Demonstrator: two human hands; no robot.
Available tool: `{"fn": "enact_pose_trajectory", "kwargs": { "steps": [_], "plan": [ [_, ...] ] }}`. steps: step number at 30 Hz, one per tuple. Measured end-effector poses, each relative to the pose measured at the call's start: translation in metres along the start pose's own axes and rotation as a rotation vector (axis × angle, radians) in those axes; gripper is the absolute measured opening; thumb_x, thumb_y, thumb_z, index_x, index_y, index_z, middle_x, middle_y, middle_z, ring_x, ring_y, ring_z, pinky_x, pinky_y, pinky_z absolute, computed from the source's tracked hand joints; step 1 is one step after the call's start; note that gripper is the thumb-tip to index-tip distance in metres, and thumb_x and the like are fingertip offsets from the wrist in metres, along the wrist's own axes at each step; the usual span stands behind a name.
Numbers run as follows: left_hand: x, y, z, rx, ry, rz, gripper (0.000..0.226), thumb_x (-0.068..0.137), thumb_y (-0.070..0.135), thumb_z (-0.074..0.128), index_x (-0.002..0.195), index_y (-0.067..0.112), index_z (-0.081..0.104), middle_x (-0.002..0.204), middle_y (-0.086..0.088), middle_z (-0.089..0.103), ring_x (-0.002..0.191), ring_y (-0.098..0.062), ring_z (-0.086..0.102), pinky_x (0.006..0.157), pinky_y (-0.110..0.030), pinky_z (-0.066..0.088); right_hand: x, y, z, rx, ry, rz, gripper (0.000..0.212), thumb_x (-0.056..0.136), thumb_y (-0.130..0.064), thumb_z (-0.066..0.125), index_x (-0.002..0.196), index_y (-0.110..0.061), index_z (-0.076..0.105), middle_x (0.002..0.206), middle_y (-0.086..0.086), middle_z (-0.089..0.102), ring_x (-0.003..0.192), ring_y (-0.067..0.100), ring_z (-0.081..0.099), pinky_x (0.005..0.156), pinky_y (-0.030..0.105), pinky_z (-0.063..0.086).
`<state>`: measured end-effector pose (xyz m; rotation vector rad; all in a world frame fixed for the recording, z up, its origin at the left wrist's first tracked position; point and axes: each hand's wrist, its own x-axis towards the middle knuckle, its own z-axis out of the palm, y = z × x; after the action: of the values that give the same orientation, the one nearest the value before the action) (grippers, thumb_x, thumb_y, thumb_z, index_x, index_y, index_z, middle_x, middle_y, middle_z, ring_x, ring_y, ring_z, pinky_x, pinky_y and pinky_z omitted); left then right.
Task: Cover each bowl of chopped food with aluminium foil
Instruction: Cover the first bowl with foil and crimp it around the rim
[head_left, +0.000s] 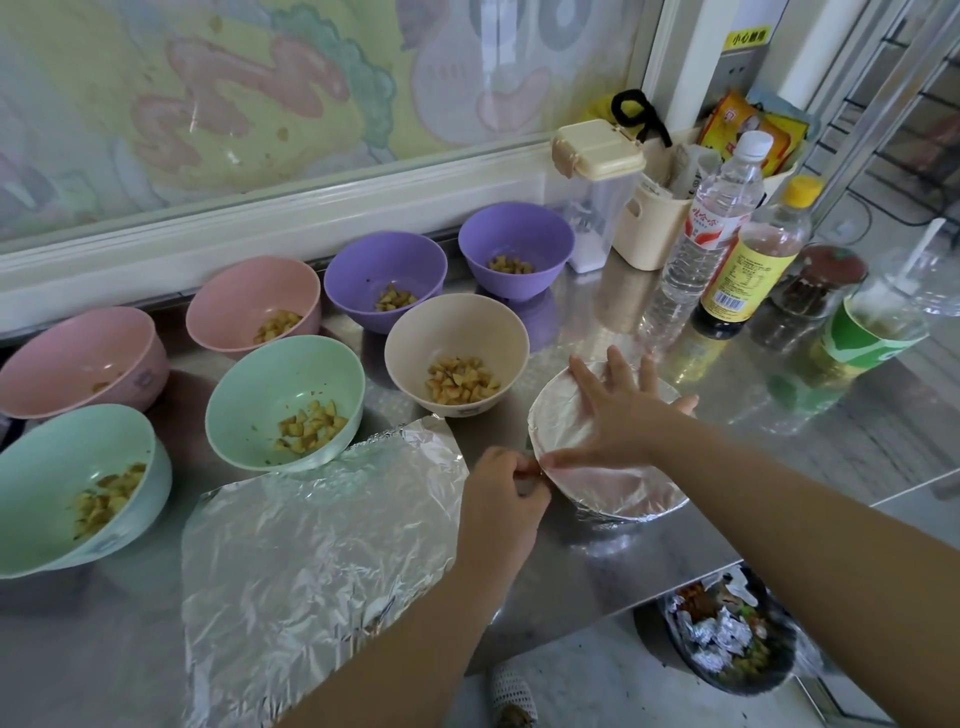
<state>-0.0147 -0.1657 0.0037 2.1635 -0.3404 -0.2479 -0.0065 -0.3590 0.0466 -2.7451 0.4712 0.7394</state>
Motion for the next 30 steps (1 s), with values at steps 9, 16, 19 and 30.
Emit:
{"fn": "enact_pose_trajectory", "kwargs": {
  "steps": [9, 16, 19, 30],
  "plan": [
    [-0.015, 0.007, 0.014, -0.018, 0.165, -0.066, 0.008, 0.088, 0.018, 0.073, 0.094, 0.014, 0.075, 0.085, 0.007, 0.072, 0.079, -0.008, 0.065, 0.077, -0.029, 0.055, 0.002, -0.001, 0.002, 0.000, 0.003, 0.000, 0.157, 0.022, -0.109, 0.036, 0.151, -0.047, -0.028, 0.163, 0.003, -0.034, 0.147, 0.046, -0.031, 0.103, 0.088, 0.006],
    [-0.035, 0.026, 0.018, -0.307, 0.078, -0.271, 0.030, 0.099, 0.011, 0.054, 0.115, 0.026, 0.074, 0.093, 0.013, 0.074, 0.083, -0.002, 0.067, 0.073, -0.007, 0.047, 0.018, 0.006, 0.012, -0.037, 0.056, -0.042, 0.153, 0.027, -0.115, 0.031, 0.145, -0.045, -0.037, 0.165, 0.009, -0.029, 0.148, 0.043, -0.030, 0.110, 0.081, 0.003],
    [-0.041, 0.026, 0.027, -0.428, 0.036, -0.322, 0.045, 0.099, 0.004, 0.046, 0.115, 0.038, 0.072, 0.091, 0.009, 0.074, 0.079, -0.014, 0.065, 0.078, -0.024, 0.051, 0.017, 0.004, 0.012, -0.030, 0.054, -0.025, 0.151, 0.029, -0.114, 0.033, 0.146, -0.046, -0.036, 0.164, 0.007, -0.030, 0.148, 0.043, -0.029, 0.110, 0.082, 0.005],
    [0.008, 0.022, 0.010, -0.577, -0.174, -0.386, 0.055, 0.099, 0.001, 0.043, 0.095, 0.045, 0.075, 0.101, 0.016, 0.075, 0.101, -0.014, 0.069, 0.097, -0.027, 0.048, 0.021, 0.013, 0.006, 0.139, 0.081, 0.193, 0.160, 0.021, -0.116, 0.020, 0.149, -0.038, -0.034, 0.165, 0.014, -0.027, 0.150, 0.042, -0.026, 0.113, 0.076, 0.004]
  ]
}}
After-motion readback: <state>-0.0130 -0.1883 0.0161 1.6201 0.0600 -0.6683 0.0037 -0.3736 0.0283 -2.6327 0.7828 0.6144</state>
